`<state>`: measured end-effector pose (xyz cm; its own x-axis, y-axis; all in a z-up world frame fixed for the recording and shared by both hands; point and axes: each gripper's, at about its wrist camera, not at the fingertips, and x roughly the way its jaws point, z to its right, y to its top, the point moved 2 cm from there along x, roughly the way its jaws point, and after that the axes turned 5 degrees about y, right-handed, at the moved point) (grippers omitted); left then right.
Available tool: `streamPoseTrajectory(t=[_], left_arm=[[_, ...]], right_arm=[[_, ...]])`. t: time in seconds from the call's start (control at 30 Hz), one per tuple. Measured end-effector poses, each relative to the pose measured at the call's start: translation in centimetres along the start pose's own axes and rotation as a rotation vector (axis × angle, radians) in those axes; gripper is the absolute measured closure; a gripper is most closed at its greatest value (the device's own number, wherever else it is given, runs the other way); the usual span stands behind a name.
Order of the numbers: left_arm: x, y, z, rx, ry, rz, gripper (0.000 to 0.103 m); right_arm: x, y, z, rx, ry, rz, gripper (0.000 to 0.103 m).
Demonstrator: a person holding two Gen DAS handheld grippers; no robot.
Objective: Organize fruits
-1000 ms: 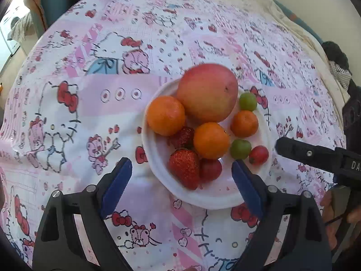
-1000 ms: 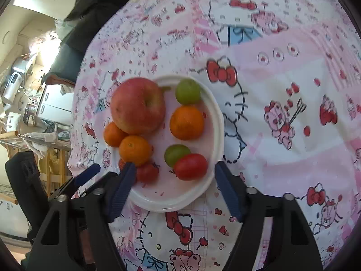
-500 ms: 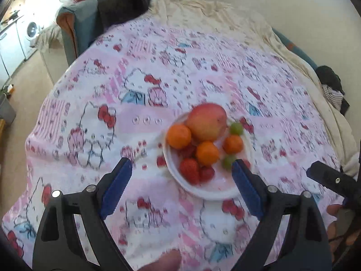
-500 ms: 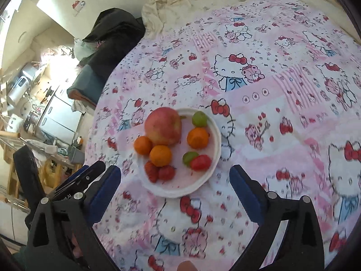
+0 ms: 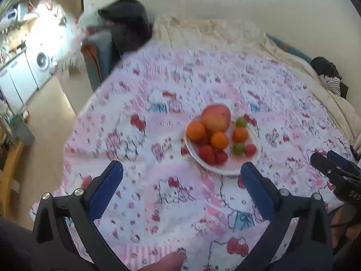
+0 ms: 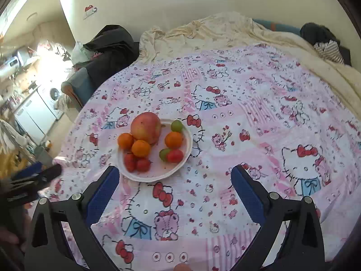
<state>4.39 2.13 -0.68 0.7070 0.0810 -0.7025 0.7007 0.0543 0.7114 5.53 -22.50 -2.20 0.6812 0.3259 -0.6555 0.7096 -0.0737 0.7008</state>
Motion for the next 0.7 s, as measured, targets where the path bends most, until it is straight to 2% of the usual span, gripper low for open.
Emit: streamPoseTrajectory(t=[0.07,0.23,0.37,0.53,0.7], left_arm=[[-0.3,0.1,-0.2,-0.009,-0.001,0.049,0.000],[1.2,-0.1,-0.1,-0.046,0.001,0.018,0.000],[1.9,-0.1,0.7,-0.050,-0.014,-0.004,0.000],[1.6,-0.2,1.7,-0.012,-0.012,0.013,0.000],[2.0,-0.5,2.2,0.008,-0.012,-0.006,0.000]], right_arm=[[0.4,0.0,-0.4,-0.016,-0.001,0.013,0.002],[0.7,0.2,-1.6,-0.069,-0.025,0.050,0.002],[1.3,0.0,-2.1,-0.104,-0.030,0.042,0.002],[1.3,0.1,-1.7,-0.079,-0.019,0.045,0.002],[1.4,0.2,-1.1,-0.034,-0.005,0.035,0.002]])
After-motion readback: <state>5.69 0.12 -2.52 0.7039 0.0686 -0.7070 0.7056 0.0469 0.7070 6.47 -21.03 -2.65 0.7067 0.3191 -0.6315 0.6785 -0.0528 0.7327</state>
